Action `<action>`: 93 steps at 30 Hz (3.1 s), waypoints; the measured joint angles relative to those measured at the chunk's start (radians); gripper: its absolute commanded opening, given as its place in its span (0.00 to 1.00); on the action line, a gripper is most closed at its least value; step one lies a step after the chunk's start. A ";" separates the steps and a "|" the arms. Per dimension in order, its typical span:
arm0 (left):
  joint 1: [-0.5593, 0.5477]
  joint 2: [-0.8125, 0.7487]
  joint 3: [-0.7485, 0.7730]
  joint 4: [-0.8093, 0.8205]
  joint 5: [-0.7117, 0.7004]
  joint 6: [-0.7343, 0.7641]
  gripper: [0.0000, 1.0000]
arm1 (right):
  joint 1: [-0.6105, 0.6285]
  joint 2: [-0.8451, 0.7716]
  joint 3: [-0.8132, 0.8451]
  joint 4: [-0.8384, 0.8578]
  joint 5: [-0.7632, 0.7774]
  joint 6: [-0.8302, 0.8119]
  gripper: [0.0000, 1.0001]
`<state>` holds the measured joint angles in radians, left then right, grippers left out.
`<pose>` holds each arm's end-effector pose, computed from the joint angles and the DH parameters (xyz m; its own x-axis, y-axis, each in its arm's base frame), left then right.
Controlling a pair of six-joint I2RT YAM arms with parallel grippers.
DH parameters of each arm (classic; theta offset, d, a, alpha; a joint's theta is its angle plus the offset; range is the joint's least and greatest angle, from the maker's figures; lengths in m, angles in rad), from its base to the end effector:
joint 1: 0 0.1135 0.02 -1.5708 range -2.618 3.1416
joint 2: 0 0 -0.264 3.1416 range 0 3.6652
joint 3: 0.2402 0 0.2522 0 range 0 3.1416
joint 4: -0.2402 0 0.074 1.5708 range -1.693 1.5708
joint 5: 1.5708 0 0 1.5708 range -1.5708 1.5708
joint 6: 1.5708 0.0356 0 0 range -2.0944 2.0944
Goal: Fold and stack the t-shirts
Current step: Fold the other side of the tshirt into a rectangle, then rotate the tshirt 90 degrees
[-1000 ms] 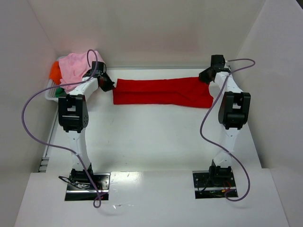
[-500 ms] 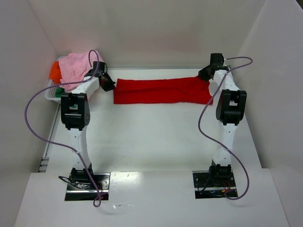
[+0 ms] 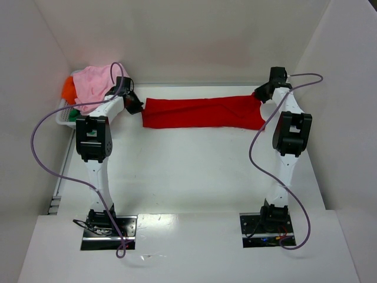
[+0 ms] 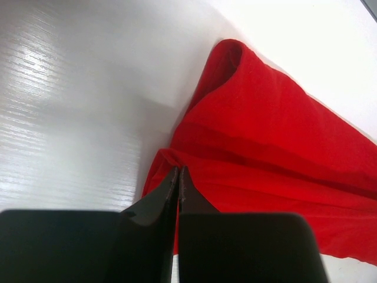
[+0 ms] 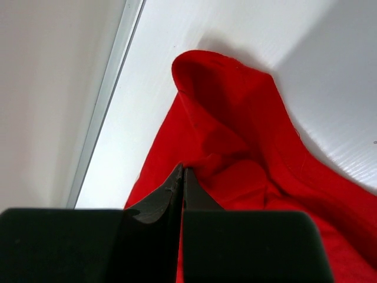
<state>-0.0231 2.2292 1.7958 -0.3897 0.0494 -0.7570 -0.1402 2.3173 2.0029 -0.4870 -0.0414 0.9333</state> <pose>0.5034 -0.0134 0.1936 -0.5718 -0.6729 -0.4694 -0.4622 0.7369 -0.4933 0.5220 -0.0722 0.2099 -0.3340 0.8580 -0.3902 0.6377 0.5106 0.5768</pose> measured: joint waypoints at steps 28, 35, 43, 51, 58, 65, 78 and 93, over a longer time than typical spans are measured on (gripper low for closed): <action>-0.066 -0.025 0.040 -0.008 0.026 0.134 0.88 | -0.002 -0.009 -0.054 0.041 -0.093 -0.152 1.00; -0.108 -0.172 -0.158 0.001 0.027 0.151 0.87 | -0.002 -0.172 -0.336 0.045 -0.058 -0.171 1.00; -0.109 -0.190 -0.245 0.001 0.018 0.152 0.83 | -0.002 -0.255 -0.502 0.051 -0.026 -0.172 0.99; -0.112 -0.176 -0.225 0.003 -0.027 0.219 0.86 | -0.002 -0.298 -0.557 0.077 -0.023 -0.172 0.99; -0.118 -0.112 -0.091 -0.013 -0.084 0.314 0.86 | -0.002 -0.322 -0.579 0.085 -0.022 -0.168 0.99; -0.119 -0.109 -0.125 -0.032 -0.081 0.311 0.67 | -0.002 -0.322 -0.586 0.083 0.005 -0.165 0.96; -0.119 -0.102 -0.182 -0.039 -0.026 0.294 0.25 | -0.018 -0.322 -0.586 0.061 0.080 -0.169 0.34; -0.118 -0.083 -0.184 -0.056 -0.019 0.278 0.00 | -0.021 -0.306 -0.583 -0.002 0.099 -0.173 0.19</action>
<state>-0.1410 2.1460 1.6119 -0.4454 0.0299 -0.4789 -0.1616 2.0113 1.4204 -0.4889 0.0574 0.7605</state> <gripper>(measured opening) 0.008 0.173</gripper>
